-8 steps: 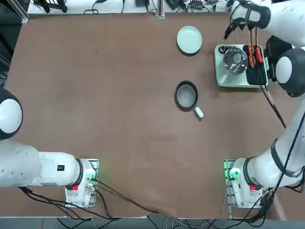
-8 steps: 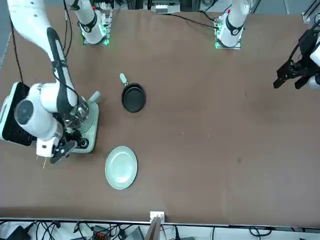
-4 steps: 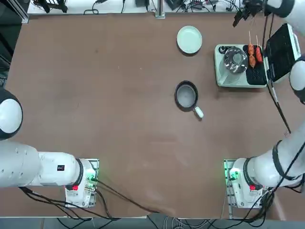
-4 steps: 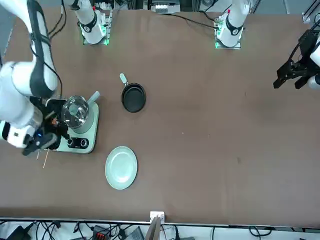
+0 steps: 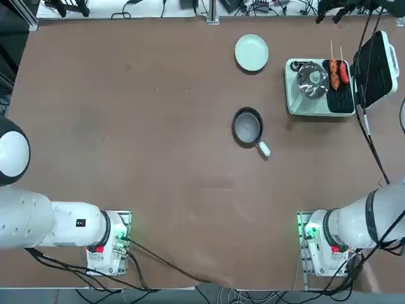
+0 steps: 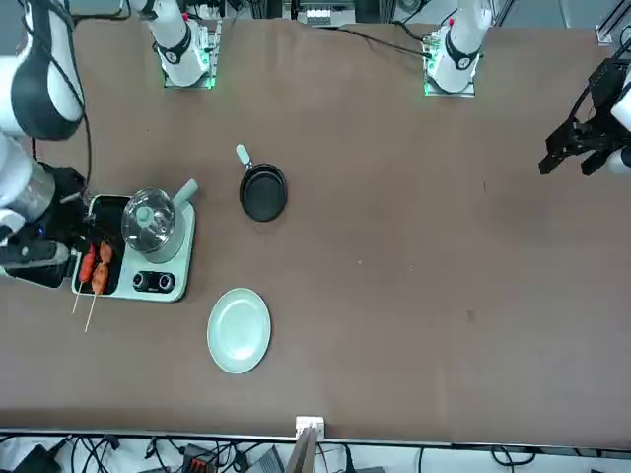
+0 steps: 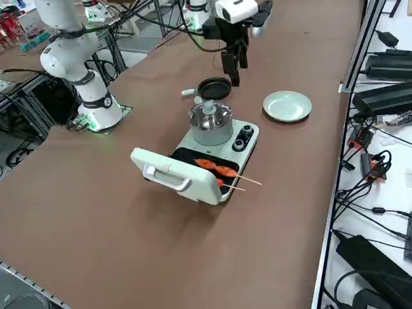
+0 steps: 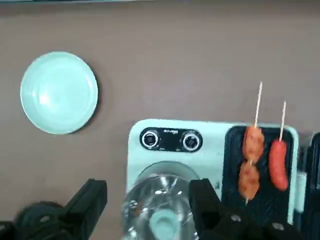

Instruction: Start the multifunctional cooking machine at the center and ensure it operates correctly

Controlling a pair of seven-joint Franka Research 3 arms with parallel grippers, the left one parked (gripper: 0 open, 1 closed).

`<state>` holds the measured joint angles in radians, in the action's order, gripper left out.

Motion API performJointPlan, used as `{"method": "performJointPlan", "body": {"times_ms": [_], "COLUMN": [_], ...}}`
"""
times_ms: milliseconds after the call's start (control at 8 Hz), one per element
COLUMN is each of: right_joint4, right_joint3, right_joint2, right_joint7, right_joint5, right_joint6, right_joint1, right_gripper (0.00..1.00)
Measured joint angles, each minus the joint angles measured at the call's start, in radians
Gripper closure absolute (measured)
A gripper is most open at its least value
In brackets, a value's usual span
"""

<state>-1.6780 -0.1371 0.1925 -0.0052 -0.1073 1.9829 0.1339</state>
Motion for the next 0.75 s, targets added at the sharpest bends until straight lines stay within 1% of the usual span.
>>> {"method": "performJointPlan", "body": {"times_ms": [250,375,750], "right_joint4": [0.000,0.000,0.001], "right_joint3": [0.031,0.045,0.061], "right_joint2": [-0.032,-0.061,-0.178], "right_joint7": [0.111,0.158,0.180], "right_joint5": [0.056,0.079,0.086], "right_joint6": [-0.027,-0.069,-0.215], "right_joint1": [0.001,0.001,0.000], "right_gripper": [0.00,0.00,0.00]}}
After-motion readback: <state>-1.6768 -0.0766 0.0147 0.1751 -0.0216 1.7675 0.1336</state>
